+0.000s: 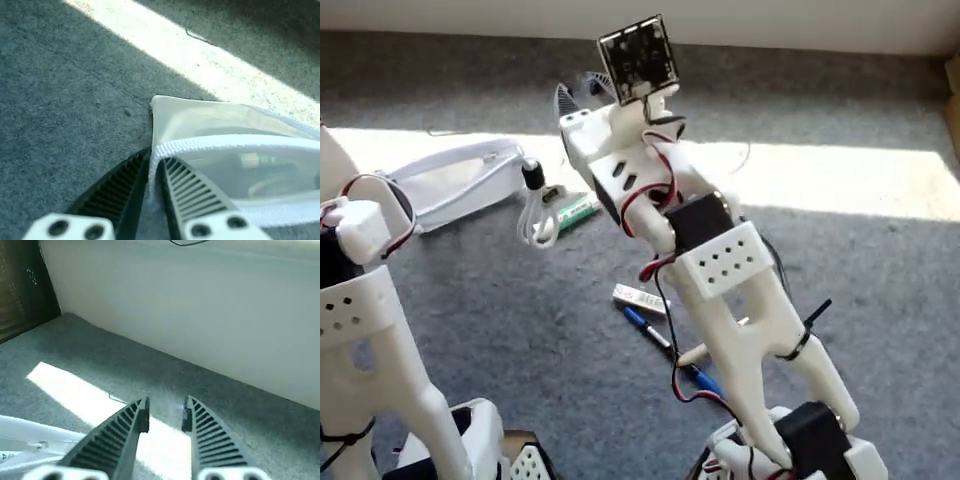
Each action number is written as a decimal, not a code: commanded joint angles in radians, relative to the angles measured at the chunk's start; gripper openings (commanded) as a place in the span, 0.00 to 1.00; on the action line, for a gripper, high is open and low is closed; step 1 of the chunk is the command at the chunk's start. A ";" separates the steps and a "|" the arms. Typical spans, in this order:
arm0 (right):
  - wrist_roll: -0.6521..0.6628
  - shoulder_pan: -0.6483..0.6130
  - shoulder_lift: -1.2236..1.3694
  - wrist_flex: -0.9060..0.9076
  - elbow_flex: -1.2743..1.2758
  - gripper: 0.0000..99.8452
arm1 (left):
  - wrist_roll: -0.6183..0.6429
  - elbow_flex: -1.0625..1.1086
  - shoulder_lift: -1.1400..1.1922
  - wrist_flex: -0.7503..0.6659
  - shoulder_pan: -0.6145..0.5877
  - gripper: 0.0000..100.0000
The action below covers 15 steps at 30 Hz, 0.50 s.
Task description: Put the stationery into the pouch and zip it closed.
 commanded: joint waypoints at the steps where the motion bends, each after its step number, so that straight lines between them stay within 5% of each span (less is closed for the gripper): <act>1: -0.040 0.018 0.039 0.048 -0.147 0.11 | 0.008 -0.039 -0.001 -0.003 -0.064 0.01; 15: -0.299 0.013 0.186 0.050 -0.166 0.11 | 0.006 0.053 -0.001 -0.038 -0.085 0.01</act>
